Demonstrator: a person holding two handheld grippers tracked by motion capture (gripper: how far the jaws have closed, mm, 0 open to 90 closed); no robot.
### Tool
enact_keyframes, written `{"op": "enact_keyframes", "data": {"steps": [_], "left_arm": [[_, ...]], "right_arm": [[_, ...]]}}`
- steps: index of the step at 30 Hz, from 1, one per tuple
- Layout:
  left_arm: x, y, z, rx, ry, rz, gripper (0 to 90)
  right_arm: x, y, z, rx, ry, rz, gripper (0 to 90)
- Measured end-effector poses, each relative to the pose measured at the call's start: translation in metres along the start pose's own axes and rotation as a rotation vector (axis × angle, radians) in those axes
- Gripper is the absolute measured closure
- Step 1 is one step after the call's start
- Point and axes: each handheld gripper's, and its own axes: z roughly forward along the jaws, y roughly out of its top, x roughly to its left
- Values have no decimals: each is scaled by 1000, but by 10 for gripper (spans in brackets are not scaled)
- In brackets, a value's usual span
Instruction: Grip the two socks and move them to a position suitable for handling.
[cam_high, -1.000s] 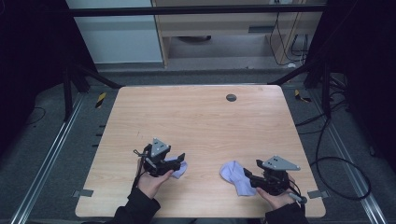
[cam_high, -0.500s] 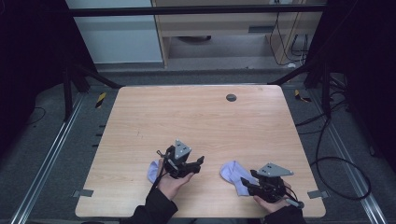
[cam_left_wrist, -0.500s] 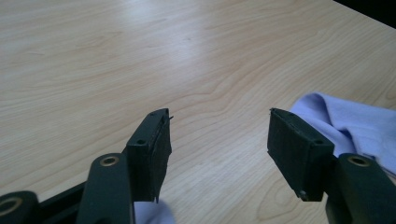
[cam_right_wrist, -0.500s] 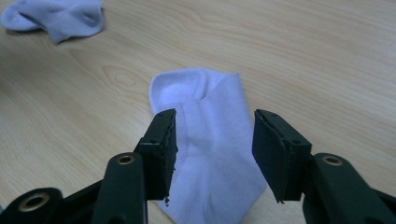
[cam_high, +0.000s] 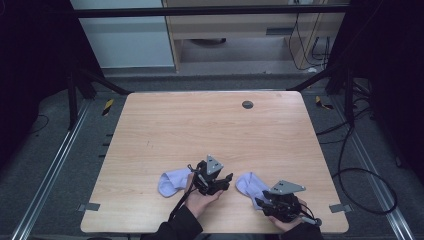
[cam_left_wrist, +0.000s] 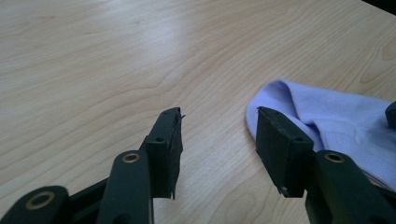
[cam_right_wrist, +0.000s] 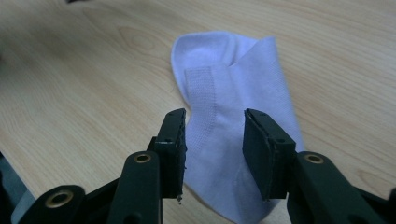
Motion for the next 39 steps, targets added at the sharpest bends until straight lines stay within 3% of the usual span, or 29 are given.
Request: {"op": "enact_keyframes", "data": {"steps": [12, 18, 27, 31, 39], "left_arm": [[-16, -3, 25, 47, -5, 6, 534], [-21, -4, 31, 68, -17, 17, 595], [-24, -6, 35, 111, -32, 22, 765], [-25, -6, 36, 113, -38, 24, 844], [-25, -6, 35, 117, -55, 40, 888]], "right_arm": [[4, -5, 9, 53, 37, -14, 594], [4, -6, 10, 60, 43, -13, 621], [3, -5, 10, 74, 62, 19, 820], [3, -4, 9, 76, 74, 23, 848], [-4, 2, -6, -47, 64, 72, 856]]}}
